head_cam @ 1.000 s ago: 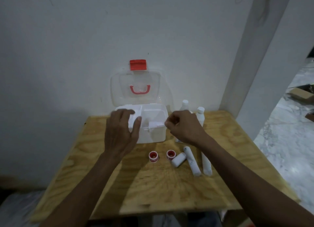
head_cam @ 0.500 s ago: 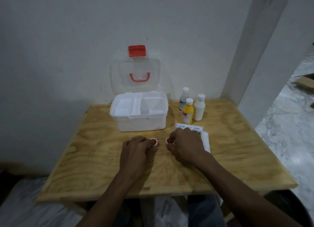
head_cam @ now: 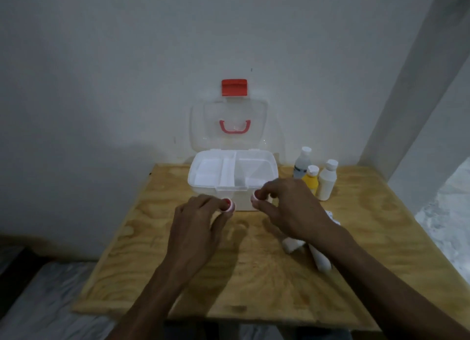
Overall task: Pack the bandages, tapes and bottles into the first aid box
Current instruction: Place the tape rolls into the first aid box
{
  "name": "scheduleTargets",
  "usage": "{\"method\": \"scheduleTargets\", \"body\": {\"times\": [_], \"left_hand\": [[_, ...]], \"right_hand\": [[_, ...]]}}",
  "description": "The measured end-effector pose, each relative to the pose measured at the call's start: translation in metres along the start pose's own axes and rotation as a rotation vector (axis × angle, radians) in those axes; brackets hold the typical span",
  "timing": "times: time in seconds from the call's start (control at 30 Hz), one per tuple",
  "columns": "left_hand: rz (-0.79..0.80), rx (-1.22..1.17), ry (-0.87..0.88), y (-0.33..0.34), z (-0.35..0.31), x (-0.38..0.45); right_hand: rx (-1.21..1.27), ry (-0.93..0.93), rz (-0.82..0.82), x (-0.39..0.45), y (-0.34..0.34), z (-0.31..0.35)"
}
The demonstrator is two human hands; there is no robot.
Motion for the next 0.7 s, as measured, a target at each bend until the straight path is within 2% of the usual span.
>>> {"method": "scheduleTargets", "body": {"times": [0.1, 0.17, 0.33, 0.5, 0.7], "left_hand": [[-0.083, 0.009, -0.049, -0.026, 0.019, 0.035], [-0.084, 0.037, -0.066, -0.033, 0.033, 0.063], [0.045, 0.112, -0.135, -0.021, 0.063, 0.120], [0.189, 0.206, -0.134, 0.002, 0.075, 0.140], [0.226, 0.199, -0.162, 0.012, 0.085, 0.144]], "right_hand": [[0.041, -0.071, -0.025, 0.040, -0.006, 0.020], [0.059, -0.088, -0.019, 0.069, -0.002, 0.030], [0.043, -0.128, 0.037, 0.130, 0.027, 0.045], [-0.045, -0.144, 0.119, 0.163, 0.056, 0.043], [-0.082, -0.139, 0.181, 0.177, 0.075, 0.039]]}}
Point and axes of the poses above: each hand's wrist, its own x-axis towards the middle knuckle, its own y-axis out of the palm, z = x × y, the point moved 7 cm from there along x, towards the middle knuckle, and after that the axes turned 2 degrees about x, right-handed, at the moved point
